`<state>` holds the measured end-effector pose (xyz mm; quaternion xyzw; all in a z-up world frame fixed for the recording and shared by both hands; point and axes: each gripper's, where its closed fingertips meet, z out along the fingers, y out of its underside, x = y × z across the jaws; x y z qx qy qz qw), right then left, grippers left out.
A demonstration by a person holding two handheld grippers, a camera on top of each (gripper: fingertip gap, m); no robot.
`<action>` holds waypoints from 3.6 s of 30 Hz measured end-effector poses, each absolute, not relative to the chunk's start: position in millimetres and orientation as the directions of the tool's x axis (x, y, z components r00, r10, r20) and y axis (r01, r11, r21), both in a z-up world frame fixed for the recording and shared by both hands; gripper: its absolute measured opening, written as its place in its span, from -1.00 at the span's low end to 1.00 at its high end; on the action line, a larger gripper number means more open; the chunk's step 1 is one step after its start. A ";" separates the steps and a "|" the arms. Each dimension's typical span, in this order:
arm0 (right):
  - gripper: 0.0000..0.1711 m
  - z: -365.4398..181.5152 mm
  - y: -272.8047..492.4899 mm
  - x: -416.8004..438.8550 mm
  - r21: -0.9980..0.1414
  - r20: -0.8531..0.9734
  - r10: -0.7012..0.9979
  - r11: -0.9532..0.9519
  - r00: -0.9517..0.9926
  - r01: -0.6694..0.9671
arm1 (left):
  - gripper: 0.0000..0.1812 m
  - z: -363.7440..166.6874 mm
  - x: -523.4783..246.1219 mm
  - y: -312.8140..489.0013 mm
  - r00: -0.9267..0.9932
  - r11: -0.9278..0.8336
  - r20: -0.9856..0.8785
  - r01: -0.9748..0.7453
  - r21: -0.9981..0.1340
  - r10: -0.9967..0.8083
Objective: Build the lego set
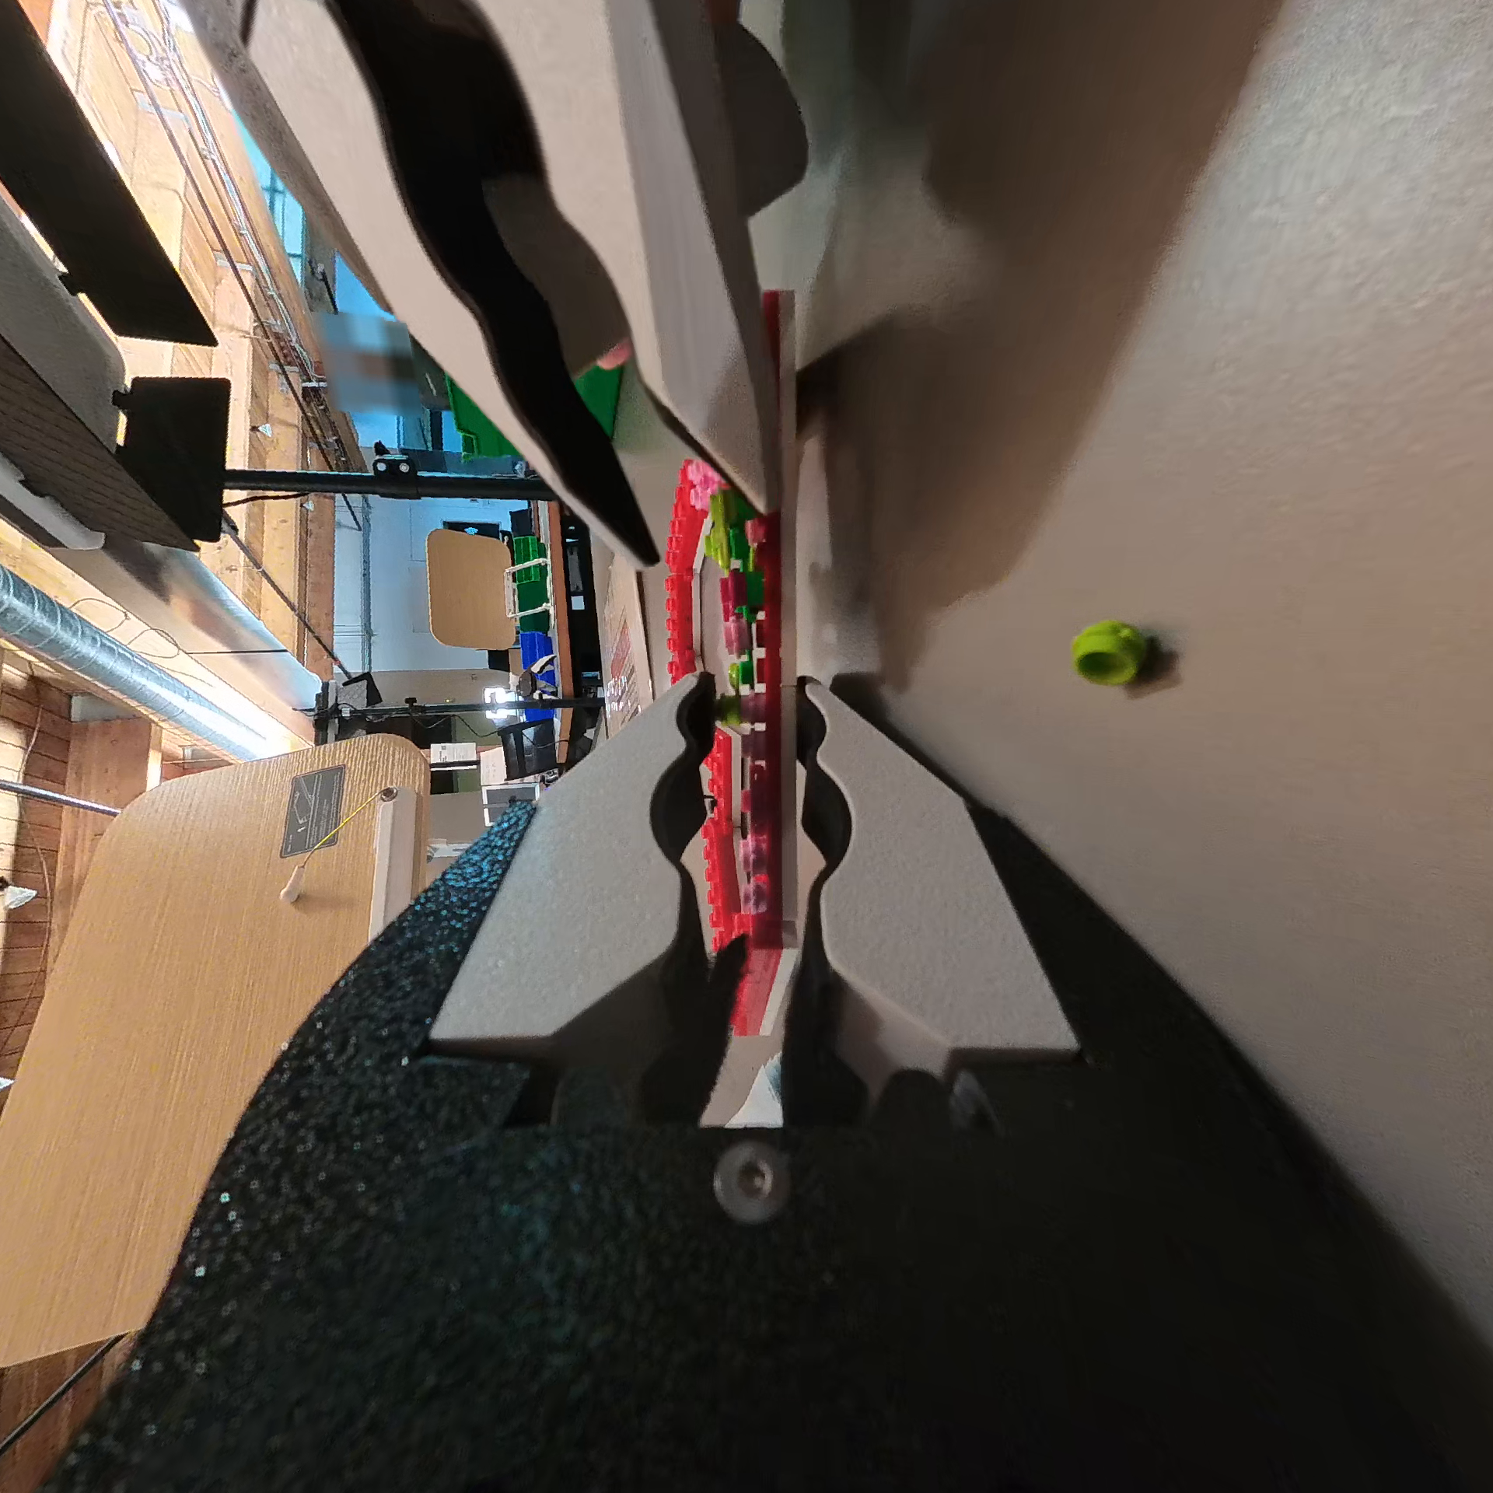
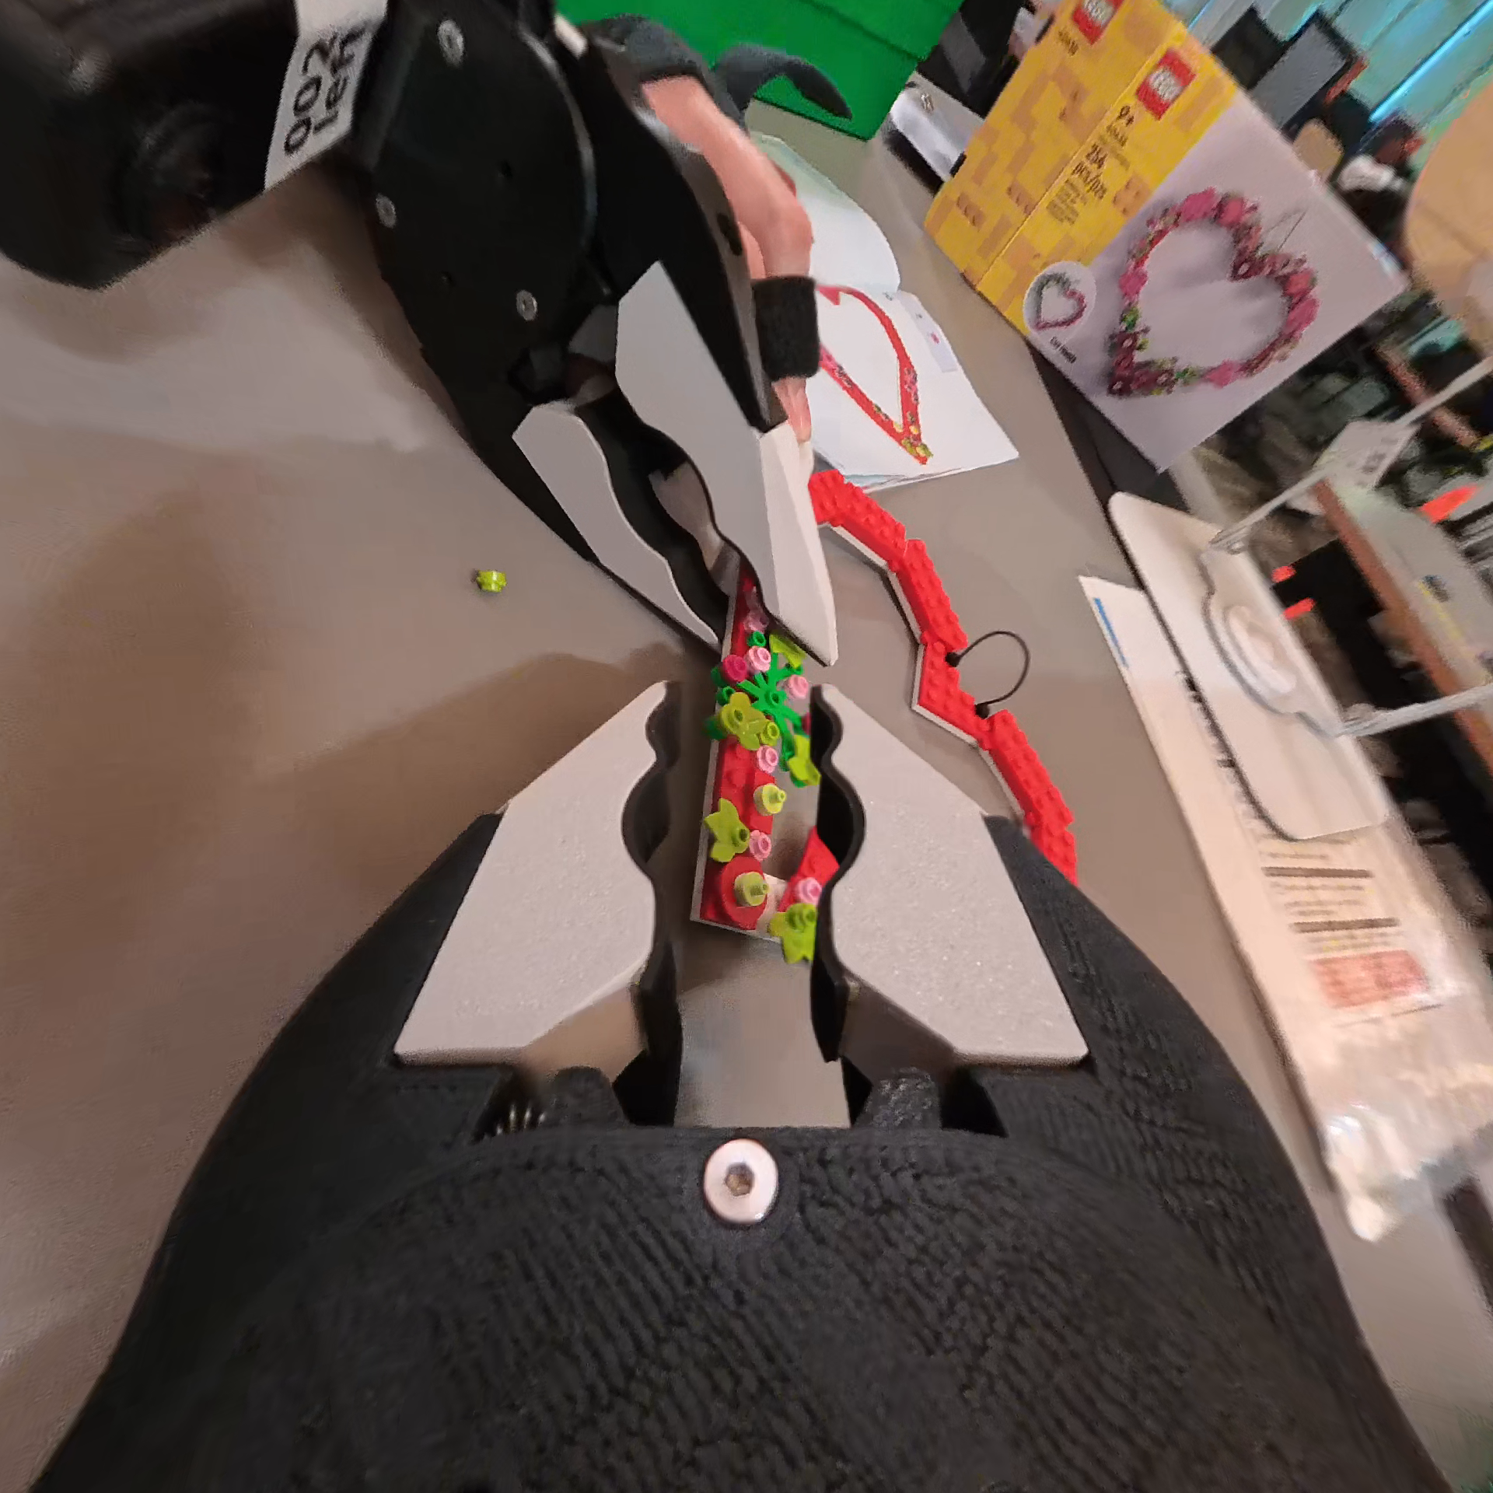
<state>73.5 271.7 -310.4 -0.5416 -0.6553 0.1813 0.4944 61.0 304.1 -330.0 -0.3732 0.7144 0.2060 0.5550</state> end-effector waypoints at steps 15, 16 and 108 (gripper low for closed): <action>-0.51 -306.2 288.7 72.8 -0.573 0.726 0.683 0.539 0.076 0.617 | -0.81 -314.5 61.9 315.3 0.056 0.570 -0.860 -0.726 -0.384 -0.508; -0.51 -306.7 289.9 72.5 -0.560 0.733 0.676 0.537 0.075 0.630 | -0.81 -312.9 61.4 315.6 0.068 0.567 -0.855 -0.722 -0.398 -0.514; -0.85 -248.1 336.3 167.1 -0.792 0.609 0.429 0.368 0.667 0.486 | -0.51 -208.0 -71.2 254.5 0.833 0.350 -0.367 -0.227 -0.909 -0.414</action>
